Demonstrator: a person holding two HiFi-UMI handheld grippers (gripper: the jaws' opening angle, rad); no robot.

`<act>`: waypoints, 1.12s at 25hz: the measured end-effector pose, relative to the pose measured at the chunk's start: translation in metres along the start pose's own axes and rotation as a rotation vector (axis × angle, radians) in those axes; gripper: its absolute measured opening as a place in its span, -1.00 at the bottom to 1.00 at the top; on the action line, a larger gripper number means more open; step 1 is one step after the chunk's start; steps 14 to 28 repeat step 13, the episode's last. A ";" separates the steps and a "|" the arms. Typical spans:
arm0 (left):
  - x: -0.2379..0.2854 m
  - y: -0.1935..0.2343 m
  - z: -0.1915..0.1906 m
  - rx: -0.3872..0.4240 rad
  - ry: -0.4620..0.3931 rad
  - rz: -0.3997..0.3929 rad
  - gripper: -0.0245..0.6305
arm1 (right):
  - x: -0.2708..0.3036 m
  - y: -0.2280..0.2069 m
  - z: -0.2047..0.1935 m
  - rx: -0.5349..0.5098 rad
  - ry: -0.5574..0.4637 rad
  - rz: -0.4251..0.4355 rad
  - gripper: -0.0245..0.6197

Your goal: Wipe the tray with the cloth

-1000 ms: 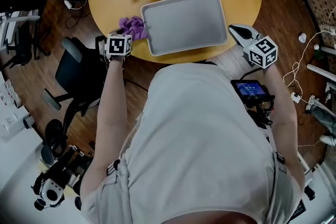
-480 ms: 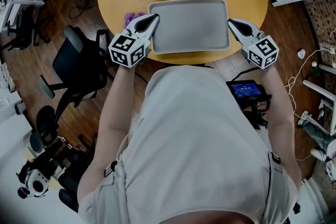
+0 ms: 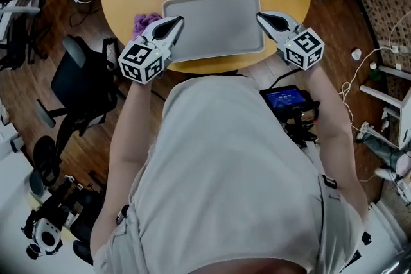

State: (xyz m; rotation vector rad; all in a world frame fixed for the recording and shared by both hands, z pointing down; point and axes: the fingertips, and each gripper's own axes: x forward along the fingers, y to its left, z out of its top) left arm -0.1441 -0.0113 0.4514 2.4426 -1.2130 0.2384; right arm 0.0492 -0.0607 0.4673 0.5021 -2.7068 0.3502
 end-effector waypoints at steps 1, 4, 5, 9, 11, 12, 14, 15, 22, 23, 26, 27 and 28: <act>-0.002 0.003 0.002 0.002 -0.003 0.009 -0.93 | 0.004 0.001 0.001 -0.002 -0.002 0.009 -0.92; -0.001 0.004 0.005 0.007 -0.007 0.028 -0.93 | 0.006 0.003 0.001 -0.004 -0.007 0.028 -0.92; 0.001 0.002 0.003 0.012 -0.002 0.030 -0.92 | 0.005 0.003 0.001 -0.003 -0.005 0.029 -0.92; 0.002 -0.002 -0.002 0.023 0.015 0.026 -0.93 | 0.003 0.005 -0.002 0.001 -0.001 0.029 -0.92; 0.001 -0.001 -0.003 0.021 0.016 0.028 -0.93 | 0.004 0.006 -0.002 0.000 0.000 0.030 -0.92; 0.001 -0.001 -0.003 0.021 0.017 0.030 -0.93 | 0.004 0.006 -0.002 -0.001 0.001 0.031 -0.92; 0.001 0.000 -0.003 0.020 0.017 0.032 -0.93 | 0.004 0.005 -0.002 -0.002 0.001 0.031 -0.92; 0.001 0.000 -0.003 0.020 0.017 0.032 -0.93 | 0.004 0.005 -0.002 -0.002 0.001 0.031 -0.92; 0.001 0.000 -0.003 0.020 0.017 0.032 -0.93 | 0.004 0.005 -0.002 -0.002 0.001 0.031 -0.92; 0.001 0.000 -0.003 0.020 0.017 0.032 -0.93 | 0.004 0.005 -0.002 -0.002 0.001 0.031 -0.92; 0.001 0.000 -0.003 0.020 0.017 0.032 -0.93 | 0.004 0.005 -0.002 -0.002 0.001 0.031 -0.92; 0.001 0.000 -0.003 0.020 0.017 0.032 -0.93 | 0.004 0.005 -0.002 -0.002 0.001 0.031 -0.92; 0.001 0.000 -0.003 0.020 0.017 0.032 -0.93 | 0.004 0.005 -0.002 -0.002 0.001 0.031 -0.92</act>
